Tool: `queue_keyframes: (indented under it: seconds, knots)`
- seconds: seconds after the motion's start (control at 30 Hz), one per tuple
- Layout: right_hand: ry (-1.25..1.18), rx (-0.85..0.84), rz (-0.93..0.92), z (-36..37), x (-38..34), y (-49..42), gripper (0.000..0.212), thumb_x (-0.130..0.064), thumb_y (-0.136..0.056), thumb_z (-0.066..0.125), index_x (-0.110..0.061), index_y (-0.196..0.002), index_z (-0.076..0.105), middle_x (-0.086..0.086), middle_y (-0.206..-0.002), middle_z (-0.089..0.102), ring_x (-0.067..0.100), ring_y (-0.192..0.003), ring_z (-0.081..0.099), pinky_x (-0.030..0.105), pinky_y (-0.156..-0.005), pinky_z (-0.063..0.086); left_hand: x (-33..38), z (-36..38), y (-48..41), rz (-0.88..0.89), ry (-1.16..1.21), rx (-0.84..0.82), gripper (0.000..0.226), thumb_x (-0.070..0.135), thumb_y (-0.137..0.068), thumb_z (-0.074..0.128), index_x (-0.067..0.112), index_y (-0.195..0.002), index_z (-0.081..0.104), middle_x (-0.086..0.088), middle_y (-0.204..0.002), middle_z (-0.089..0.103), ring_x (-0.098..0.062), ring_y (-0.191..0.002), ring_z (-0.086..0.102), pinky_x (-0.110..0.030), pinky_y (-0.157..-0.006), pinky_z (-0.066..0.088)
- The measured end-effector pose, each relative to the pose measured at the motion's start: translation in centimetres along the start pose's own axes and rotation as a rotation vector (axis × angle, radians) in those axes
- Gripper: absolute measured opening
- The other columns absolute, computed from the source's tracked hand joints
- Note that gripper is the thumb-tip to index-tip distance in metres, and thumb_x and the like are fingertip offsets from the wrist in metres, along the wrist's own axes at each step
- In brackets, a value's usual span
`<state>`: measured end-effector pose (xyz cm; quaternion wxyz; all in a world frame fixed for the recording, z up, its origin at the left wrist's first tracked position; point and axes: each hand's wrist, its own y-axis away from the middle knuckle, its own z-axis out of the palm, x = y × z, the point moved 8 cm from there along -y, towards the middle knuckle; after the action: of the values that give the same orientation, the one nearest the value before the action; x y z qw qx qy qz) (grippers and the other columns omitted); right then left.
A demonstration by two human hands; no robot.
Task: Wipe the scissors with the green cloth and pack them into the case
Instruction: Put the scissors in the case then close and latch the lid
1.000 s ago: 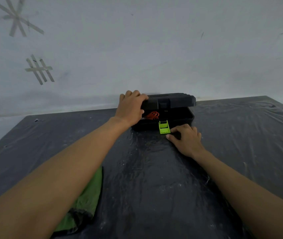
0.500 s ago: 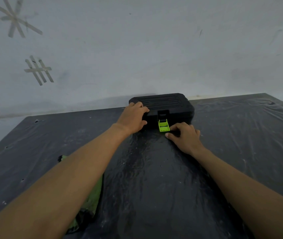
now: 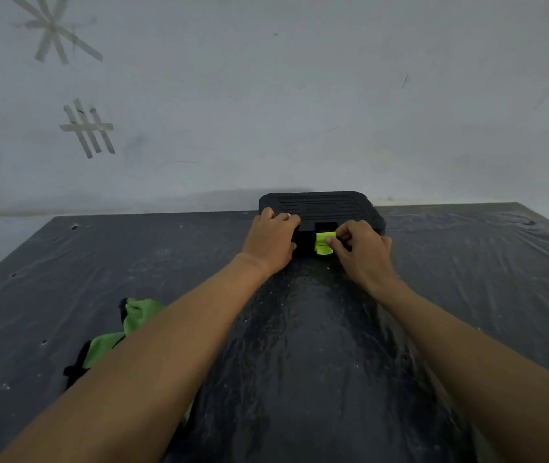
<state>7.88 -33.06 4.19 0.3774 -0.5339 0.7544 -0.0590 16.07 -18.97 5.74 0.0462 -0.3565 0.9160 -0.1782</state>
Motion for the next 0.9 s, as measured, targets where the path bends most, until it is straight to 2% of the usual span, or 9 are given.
queue_keyframes:
  seconds: [0.2, 0.43, 0.53, 0.67, 0.9]
  knots:
    - [0.267, 0.055, -0.155, -0.1, -1.1, -0.1, 0.019, -0.038, -0.09, 0.058, -0.019, -0.094, 0.059, 0.0, -0.096, 0.057, 0.021, -0.088, 0.052, 0.032, -0.076, 0.023, 0.3, 0.3, 0.0, 0.034, -0.053, -0.001, 0.057, 0.029, -0.089, 0.059, 0.021, -0.142, 0.037, -0.005, -0.136, 0.049, -0.032, -0.118, 0.039, -0.041, -0.096, 0.037]
    - [0.525, 0.107, -0.244, 0.2, -1.9, -0.5, 0.027, -0.04, -0.09, 0.056, -0.013, -0.087, 0.057, 0.008, -0.088, 0.056, 0.028, -0.078, 0.051, 0.039, -0.073, 0.033, 0.4, 0.5, 0.1, 0.018, -0.064, 0.014, 0.058, 0.032, -0.09, 0.057, 0.022, -0.143, 0.036, -0.006, -0.136, 0.047, -0.033, -0.119, 0.038, -0.039, -0.095, 0.035]
    - [0.545, 0.114, -0.236, 0.0, -1.7, -0.9, 0.03, -0.04, -0.089, 0.059, -0.011, -0.081, 0.057, 0.009, -0.086, 0.056, 0.03, -0.077, 0.053, 0.04, -0.071, 0.036, 0.4, 0.5, 0.0, 0.01, -0.05, 0.016, 0.057, 0.032, -0.09, 0.057, 0.021, -0.142, 0.037, -0.006, -0.137, 0.048, -0.033, -0.119, 0.038, -0.04, -0.096, 0.035]
    - [0.56, 0.138, -0.23, 0.2, -1.4, -1.2, 0.025, -0.035, -0.091, 0.057, -0.011, -0.086, 0.055, 0.01, -0.087, 0.054, 0.03, -0.074, 0.051, 0.04, -0.069, 0.035, 0.3, 0.5, 0.0, 0.002, -0.053, 0.023, 0.053, 0.034, -0.09, 0.056, 0.022, -0.14, 0.04, -0.006, -0.135, 0.048, -0.033, -0.119, 0.038, -0.04, -0.095, 0.034]
    - [0.424, 0.145, -0.189, -0.1, -0.6, -1.4, 0.023, -0.038, -0.089, 0.058, -0.015, -0.089, 0.054, 0.006, -0.097, 0.051, 0.026, -0.089, 0.048, 0.038, -0.075, 0.033, 0.7, 0.3, -0.3, -0.056, -0.032, 0.055, 0.048, 0.049, -0.09, 0.052, 0.022, -0.128, 0.046, -0.006, -0.127, 0.051, -0.032, -0.117, 0.039, -0.043, -0.094, 0.033]
